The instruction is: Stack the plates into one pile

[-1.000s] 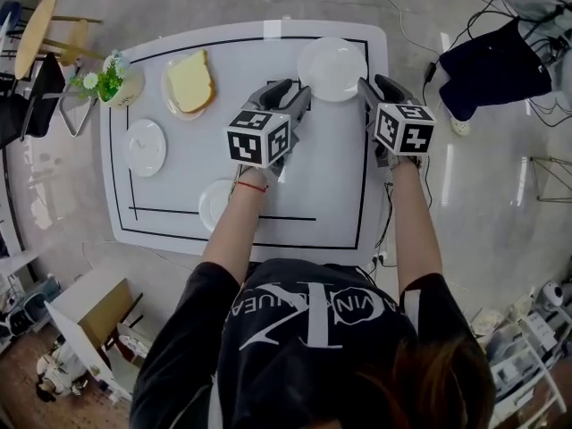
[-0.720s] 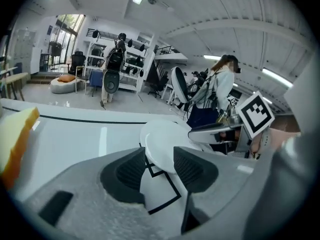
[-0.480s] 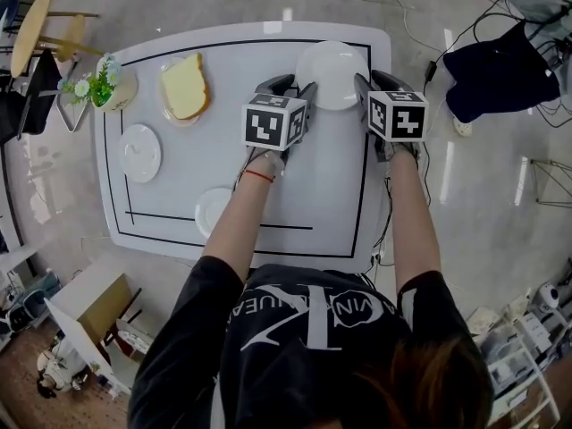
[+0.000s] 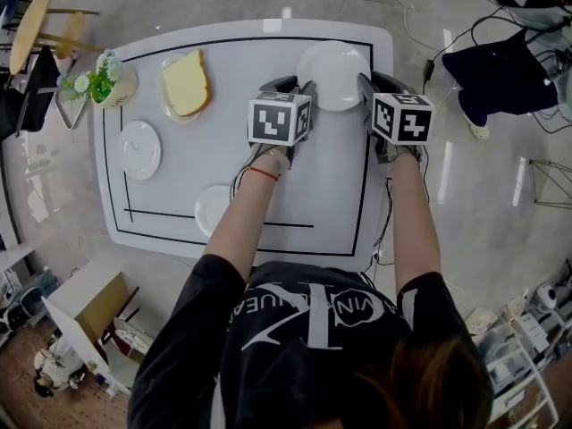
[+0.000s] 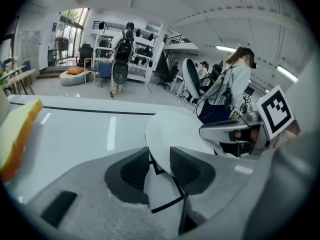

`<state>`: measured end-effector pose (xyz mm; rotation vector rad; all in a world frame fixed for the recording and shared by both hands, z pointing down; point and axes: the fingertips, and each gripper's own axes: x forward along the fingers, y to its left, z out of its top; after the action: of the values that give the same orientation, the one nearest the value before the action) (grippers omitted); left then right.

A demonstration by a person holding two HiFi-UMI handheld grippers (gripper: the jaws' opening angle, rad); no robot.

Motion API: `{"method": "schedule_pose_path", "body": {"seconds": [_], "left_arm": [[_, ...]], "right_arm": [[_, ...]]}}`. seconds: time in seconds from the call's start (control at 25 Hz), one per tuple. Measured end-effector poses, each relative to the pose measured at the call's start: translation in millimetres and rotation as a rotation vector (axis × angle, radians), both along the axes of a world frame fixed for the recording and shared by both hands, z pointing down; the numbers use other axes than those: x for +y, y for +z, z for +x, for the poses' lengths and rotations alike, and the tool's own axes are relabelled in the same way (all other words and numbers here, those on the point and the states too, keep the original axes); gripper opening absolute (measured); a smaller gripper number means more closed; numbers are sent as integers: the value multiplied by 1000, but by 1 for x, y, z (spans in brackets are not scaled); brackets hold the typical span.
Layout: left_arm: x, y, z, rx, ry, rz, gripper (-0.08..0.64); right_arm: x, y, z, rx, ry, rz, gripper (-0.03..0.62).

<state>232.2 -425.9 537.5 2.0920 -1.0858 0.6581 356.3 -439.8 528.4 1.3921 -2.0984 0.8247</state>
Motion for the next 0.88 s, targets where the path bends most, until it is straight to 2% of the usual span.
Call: {"method": "schedule_pose_path", "body": {"seconds": [0.2, 0.4, 0.88], "left_arm": [[6, -8, -10, 3, -37, 27, 98], [20, -20, -17, 34, -53, 53, 97], [81, -51, -34, 65, -8, 107, 106]], "right_arm": [[13, -11, -2, -36, 39, 42, 77], [34, -22, -8, -84, 52, 71, 61], [105, -55, -24, -115, 105, 135, 54]]}}
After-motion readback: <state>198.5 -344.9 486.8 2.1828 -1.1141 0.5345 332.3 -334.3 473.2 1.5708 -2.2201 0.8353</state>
